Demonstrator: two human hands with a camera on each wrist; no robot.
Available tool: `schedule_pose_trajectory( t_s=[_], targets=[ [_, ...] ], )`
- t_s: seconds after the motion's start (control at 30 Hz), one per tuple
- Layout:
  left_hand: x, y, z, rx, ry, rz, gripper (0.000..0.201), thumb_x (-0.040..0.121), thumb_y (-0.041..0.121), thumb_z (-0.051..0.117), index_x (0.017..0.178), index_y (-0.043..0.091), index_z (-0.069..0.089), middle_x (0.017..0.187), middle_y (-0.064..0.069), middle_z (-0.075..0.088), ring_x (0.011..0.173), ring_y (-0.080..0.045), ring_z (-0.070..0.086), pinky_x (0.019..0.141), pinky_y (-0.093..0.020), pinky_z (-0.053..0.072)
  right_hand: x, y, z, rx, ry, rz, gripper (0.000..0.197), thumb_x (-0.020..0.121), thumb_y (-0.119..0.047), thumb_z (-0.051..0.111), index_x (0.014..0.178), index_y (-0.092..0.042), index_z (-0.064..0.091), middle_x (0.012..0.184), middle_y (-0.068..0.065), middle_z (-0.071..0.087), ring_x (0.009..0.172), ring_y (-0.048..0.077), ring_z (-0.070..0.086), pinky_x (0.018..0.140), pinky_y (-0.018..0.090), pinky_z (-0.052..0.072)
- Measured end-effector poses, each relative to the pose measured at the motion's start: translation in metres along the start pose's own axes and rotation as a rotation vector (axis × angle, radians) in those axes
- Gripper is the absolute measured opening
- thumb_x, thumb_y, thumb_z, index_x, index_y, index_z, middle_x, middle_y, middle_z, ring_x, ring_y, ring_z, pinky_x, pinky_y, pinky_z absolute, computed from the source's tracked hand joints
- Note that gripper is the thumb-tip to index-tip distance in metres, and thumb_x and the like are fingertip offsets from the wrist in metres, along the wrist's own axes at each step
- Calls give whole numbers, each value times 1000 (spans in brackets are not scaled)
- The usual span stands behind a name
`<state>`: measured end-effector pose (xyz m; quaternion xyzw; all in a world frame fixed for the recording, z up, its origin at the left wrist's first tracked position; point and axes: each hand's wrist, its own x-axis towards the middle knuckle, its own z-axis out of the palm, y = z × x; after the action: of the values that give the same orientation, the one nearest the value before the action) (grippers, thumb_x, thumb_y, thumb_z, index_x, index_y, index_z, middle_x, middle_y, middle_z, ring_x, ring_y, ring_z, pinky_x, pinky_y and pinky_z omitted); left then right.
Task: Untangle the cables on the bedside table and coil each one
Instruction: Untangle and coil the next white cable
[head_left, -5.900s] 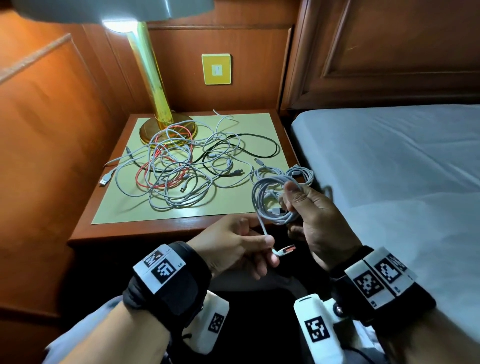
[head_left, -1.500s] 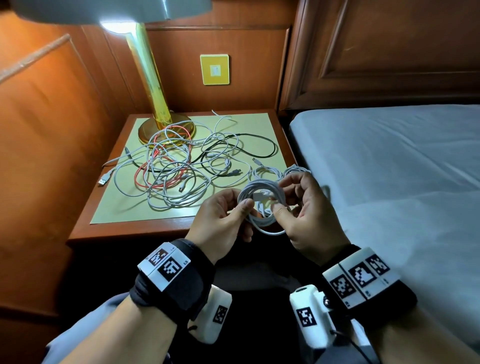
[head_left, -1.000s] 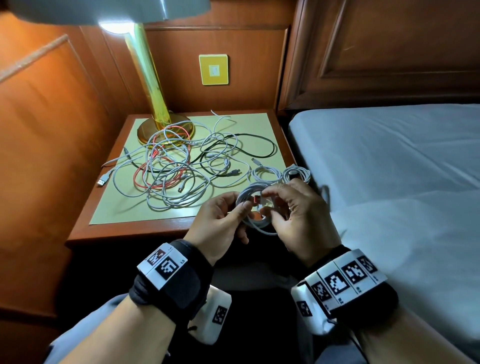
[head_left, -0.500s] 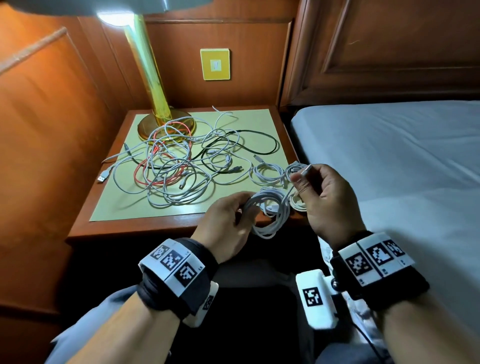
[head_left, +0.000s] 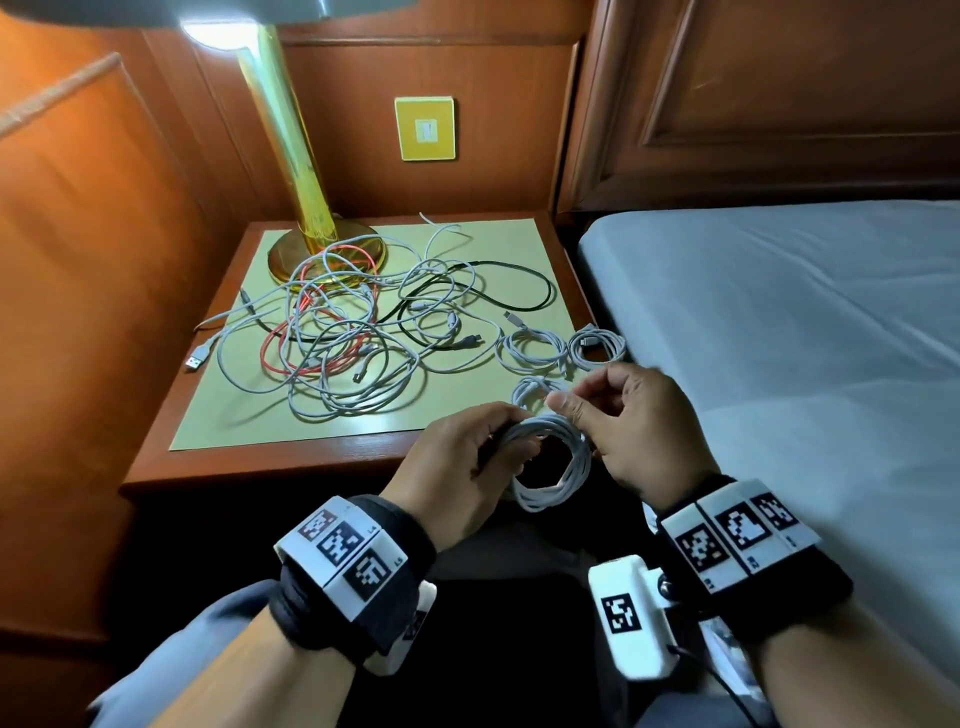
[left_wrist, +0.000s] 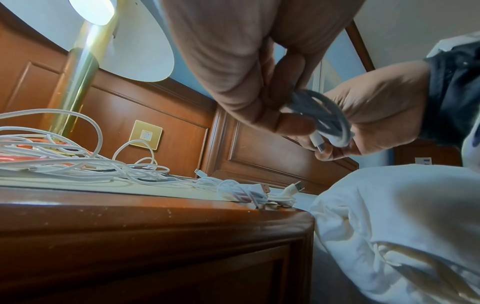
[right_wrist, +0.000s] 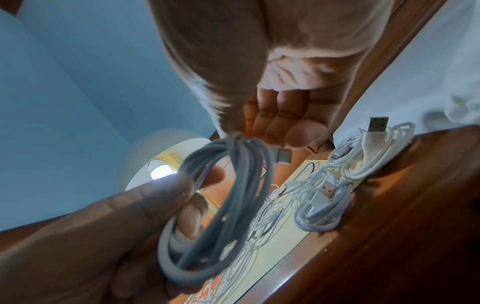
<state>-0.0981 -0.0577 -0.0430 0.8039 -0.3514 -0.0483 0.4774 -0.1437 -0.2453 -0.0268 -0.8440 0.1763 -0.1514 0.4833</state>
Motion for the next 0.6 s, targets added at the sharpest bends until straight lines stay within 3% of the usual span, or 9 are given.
schedule_pose_trajectory(
  t_s=[0.1,0.2,0.27,0.37,0.43,0.5,0.6],
  targets=[
    [2,-1,2,-30,96,-35,11,93,29,67,101,22,64,75,10,67,68,-8,62,64,-22,49,-4,-2,1,-27,-62,-59,25,89,-41,70,80,-19,76,69,-10,73,65,1,68,65,17,51],
    [7,-6,-3,-80,187,-101,20,91,28,69,104,17,58,78,4,69,67,-6,66,65,-24,54,-9,-3,3,14,-189,-60,34,83,-54,71,94,-23,77,84,-10,76,80,2,71,78,24,56],
    [8,-9,-5,-100,204,-94,20,92,28,68,102,16,56,80,2,69,70,-11,68,68,-32,57,-10,-1,5,14,-234,-40,29,79,-41,81,101,-25,75,92,-11,76,86,3,71,83,32,59],
    [7,-11,-4,-144,202,-95,16,93,24,68,101,18,55,80,-1,70,70,-23,67,69,-48,56,-8,-1,8,70,-250,-5,21,82,-22,81,102,-22,74,91,-7,77,86,7,73,88,39,59],
    [7,-11,-6,-175,204,-102,15,93,21,67,100,18,55,81,0,70,71,-22,68,70,-48,57,-9,-7,8,200,-302,27,17,86,-18,77,102,-16,74,91,0,78,88,16,75,91,44,58],
    [8,-10,-11,-209,199,-103,15,93,23,67,100,17,56,82,1,69,74,-19,69,72,-45,58,-10,-14,5,326,-382,58,17,89,-16,72,104,-8,73,94,6,78,93,24,74,93,41,57],
    [8,-5,-13,-295,184,-111,22,89,30,65,100,11,58,82,0,68,74,-11,68,71,-30,56,-13,-18,-1,534,-515,134,27,88,-17,69,108,1,71,104,18,75,101,32,71,94,37,56]
  ],
)
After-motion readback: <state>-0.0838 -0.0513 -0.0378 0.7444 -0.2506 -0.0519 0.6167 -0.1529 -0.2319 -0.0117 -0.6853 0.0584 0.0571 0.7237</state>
